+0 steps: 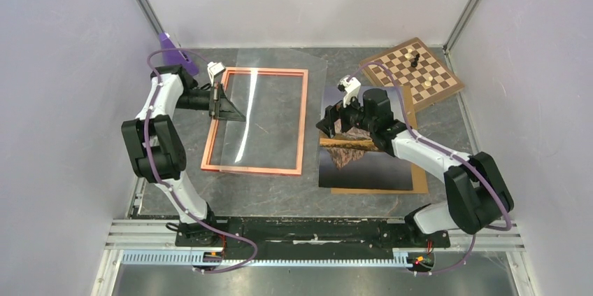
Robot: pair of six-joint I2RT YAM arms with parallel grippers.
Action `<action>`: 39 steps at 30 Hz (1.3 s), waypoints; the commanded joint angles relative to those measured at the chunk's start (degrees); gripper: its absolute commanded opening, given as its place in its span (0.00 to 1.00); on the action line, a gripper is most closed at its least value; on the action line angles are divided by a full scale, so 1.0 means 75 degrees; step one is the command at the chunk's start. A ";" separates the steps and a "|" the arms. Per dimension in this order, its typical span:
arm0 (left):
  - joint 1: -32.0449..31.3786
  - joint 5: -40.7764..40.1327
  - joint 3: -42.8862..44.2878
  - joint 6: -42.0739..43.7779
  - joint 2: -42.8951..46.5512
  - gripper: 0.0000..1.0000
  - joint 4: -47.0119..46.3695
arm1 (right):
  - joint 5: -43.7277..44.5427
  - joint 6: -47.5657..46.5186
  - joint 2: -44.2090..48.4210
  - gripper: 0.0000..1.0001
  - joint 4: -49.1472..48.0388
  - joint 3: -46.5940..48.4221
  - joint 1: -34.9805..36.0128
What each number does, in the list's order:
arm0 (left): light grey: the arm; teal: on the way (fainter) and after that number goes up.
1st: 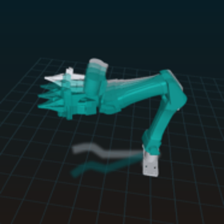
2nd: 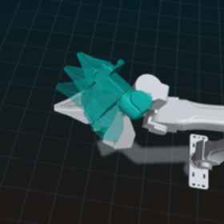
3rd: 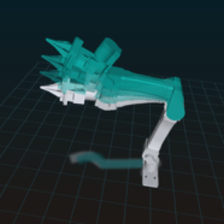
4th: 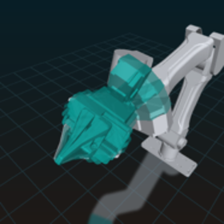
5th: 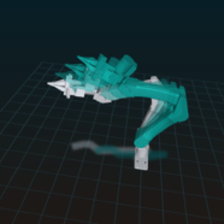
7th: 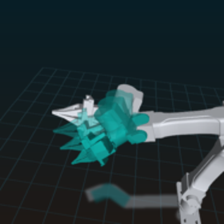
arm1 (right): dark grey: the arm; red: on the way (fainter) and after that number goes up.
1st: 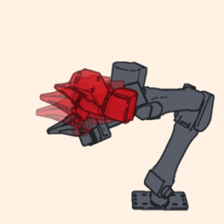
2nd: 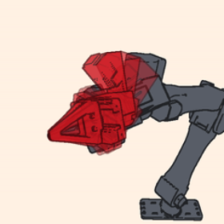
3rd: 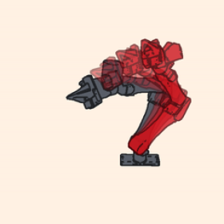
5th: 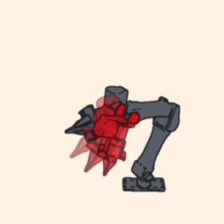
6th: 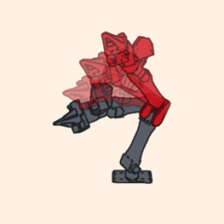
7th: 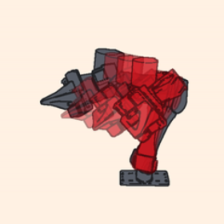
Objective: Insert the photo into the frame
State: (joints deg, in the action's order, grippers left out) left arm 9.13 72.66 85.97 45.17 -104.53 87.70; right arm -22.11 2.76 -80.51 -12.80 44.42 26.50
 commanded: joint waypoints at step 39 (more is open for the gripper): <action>0.0061 0.0776 -0.0552 0.0706 0.1871 0.02 0.0885 | -0.3111 0.3176 -0.0855 0.85 -0.5322 -0.1413 0.0123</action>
State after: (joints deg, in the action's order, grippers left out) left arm 9.47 76.16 82.11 46.89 -91.24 89.78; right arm -43.20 27.90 -88.62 -49.32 31.64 26.83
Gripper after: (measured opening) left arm 0.034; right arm 0.883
